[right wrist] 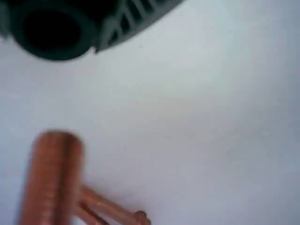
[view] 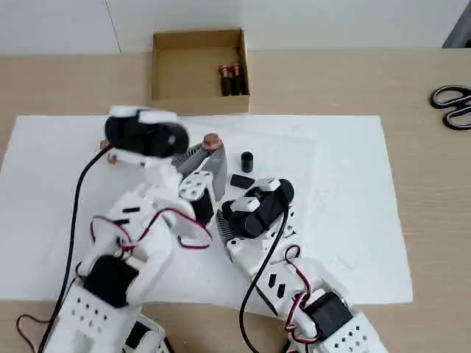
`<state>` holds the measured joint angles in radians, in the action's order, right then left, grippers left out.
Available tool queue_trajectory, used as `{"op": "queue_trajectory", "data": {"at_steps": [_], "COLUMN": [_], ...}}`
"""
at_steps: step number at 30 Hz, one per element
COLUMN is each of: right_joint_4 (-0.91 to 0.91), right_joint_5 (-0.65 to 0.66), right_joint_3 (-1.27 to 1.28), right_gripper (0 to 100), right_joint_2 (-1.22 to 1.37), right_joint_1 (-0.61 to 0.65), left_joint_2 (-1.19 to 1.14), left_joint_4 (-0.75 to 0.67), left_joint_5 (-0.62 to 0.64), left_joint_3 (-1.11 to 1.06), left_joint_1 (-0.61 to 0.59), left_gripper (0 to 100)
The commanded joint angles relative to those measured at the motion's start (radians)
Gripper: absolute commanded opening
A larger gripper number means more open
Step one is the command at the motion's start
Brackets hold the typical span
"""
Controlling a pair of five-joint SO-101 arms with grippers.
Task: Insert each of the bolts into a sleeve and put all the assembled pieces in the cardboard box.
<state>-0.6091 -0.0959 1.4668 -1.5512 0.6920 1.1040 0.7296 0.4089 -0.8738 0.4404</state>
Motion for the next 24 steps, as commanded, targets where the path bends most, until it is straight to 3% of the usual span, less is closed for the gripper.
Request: {"op": "queue_trajectory", "data": {"at_steps": [1,10,14,24], "right_joint_4": [0.022,0.022,0.022,0.022], "right_joint_5": [-0.009,-0.011,-0.011,-0.011], "right_joint_3": [-0.006,-0.006,-0.006,-0.006], "right_gripper": [0.6,0.6,0.6,0.6], "right_joint_2": [-0.012,-0.01,-0.01,-0.012], "right_joint_1": [0.001,0.002,0.005,0.005], "left_joint_2": [0.069,0.083,0.087,0.11], "left_joint_4": [-0.034,-0.052,-0.127,-0.13], "left_joint_5": [-0.008,-0.04,-0.055,-0.054], "left_joint_3": [-0.019,-0.096,-0.154,-0.205], "left_joint_1": [0.009,0.074,0.074,0.072], "left_gripper": [1,1,1,1]}}
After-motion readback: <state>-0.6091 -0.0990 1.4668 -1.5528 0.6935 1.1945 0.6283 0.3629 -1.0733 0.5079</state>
